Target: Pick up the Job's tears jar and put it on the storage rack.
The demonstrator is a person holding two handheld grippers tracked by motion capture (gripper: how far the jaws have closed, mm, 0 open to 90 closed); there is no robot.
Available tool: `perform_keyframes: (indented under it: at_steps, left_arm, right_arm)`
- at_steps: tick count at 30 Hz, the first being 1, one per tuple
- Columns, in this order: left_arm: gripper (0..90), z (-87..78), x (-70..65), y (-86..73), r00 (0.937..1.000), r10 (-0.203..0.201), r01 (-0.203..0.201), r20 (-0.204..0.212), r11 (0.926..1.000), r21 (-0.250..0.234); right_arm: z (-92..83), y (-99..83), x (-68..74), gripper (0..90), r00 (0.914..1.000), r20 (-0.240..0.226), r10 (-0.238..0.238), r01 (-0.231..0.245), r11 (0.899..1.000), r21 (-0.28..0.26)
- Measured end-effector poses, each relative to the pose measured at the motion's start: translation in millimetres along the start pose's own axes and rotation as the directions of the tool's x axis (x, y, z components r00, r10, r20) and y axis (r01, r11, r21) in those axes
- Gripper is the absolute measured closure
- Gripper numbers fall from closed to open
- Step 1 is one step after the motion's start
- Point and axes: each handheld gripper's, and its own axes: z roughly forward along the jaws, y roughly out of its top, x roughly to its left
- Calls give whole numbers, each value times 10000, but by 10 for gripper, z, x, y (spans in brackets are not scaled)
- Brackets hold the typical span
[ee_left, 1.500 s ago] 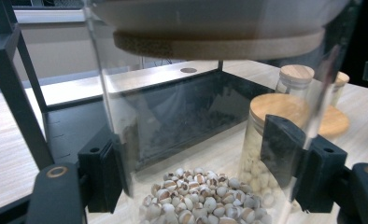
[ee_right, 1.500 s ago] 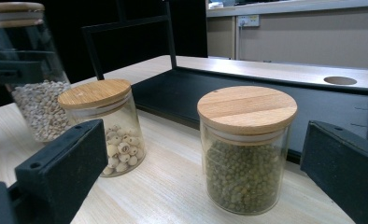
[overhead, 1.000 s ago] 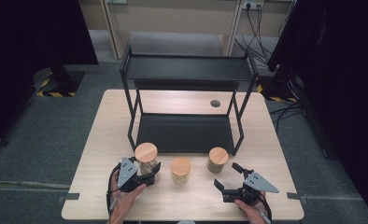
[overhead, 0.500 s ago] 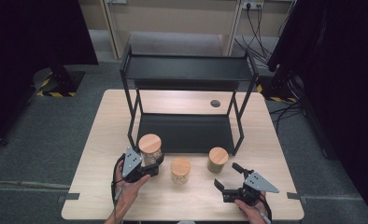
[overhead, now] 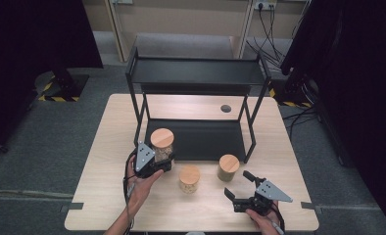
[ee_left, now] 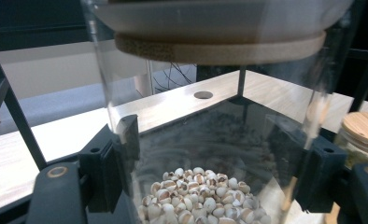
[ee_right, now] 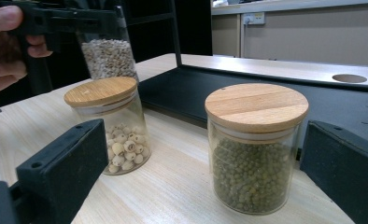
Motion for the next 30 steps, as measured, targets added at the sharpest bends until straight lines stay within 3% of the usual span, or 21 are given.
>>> perform_keyframes:
  at_steps: [11,17,30]
  left_arm:
    - [248,228,0,5,9997,-43,45,-246,10000,69]
    - [248,418,29,6,9982,22,-14,-594,9999,130]
    - [248,641,40,-26,9946,2,21,-1039,9998,221]
  right_arm:
    - [-17,0,-10,15,10000,23,-18,18,10000,-34]
    - [-18,1,-10,15,10000,14,-34,34,10000,-29]
    - [-25,3,-16,15,10000,2,-74,74,10000,-52]
